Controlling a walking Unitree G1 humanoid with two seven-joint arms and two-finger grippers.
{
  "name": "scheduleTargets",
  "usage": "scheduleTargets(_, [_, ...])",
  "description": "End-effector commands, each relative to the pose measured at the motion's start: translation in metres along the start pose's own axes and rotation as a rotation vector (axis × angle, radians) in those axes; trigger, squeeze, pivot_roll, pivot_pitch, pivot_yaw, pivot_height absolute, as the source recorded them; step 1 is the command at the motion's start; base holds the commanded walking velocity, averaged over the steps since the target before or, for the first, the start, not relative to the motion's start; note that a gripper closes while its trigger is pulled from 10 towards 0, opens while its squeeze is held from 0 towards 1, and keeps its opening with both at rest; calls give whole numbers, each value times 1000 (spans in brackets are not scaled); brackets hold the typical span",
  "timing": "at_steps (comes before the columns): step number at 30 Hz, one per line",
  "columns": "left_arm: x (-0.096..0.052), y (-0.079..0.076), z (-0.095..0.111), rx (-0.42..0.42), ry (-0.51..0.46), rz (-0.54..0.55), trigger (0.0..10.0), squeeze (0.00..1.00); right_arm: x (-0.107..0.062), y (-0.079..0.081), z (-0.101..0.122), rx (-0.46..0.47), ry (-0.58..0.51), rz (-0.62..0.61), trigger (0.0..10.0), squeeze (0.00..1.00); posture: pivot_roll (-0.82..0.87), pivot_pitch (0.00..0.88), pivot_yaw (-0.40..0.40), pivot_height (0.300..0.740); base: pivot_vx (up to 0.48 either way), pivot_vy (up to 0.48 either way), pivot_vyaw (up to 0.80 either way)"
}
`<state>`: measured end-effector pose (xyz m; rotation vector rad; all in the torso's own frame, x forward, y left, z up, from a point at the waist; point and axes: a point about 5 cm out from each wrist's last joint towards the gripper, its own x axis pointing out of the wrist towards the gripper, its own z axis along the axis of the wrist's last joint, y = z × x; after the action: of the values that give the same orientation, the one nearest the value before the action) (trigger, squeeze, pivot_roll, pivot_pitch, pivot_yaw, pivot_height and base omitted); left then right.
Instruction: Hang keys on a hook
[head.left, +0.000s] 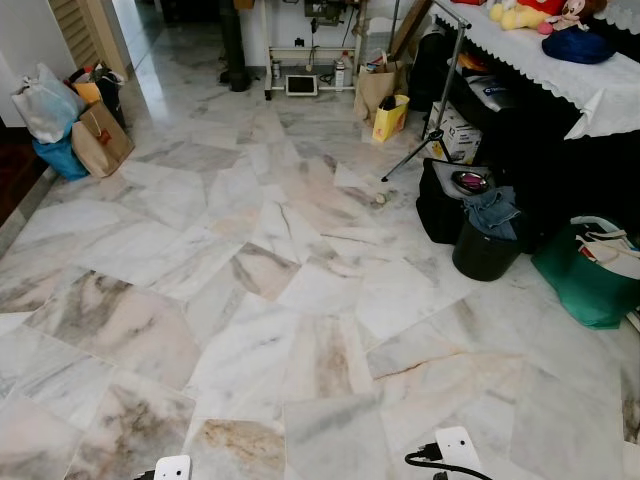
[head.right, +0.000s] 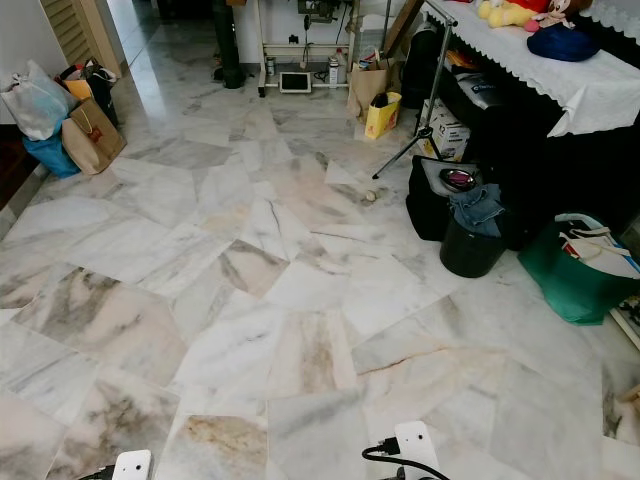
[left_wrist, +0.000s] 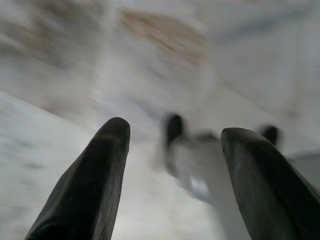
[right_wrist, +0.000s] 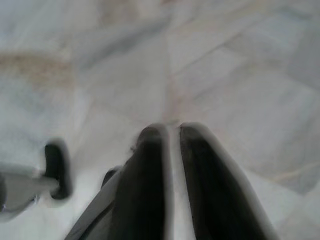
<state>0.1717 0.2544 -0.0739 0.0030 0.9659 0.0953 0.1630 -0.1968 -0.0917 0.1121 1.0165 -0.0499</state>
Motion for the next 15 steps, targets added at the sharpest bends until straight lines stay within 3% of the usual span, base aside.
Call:
scheduleTargets(1, [0,3,3,14,6,-8,10000,0,-2,-13,1,57,-20,-29,10000,0,28,0,-3,740,0,0,0])
scheduleTargets(7, [0,4,3,13,3,-3,10000,0,-3,-13,0,69,-18,-25,10000,0,35,0,-6,740,0,0,0])
scheduleTargets(15, [-1,6,2,-3,9,4,10000,0,1,20,-10,87,-11,20,10000,0,60,0,-22,740,0,0,0])
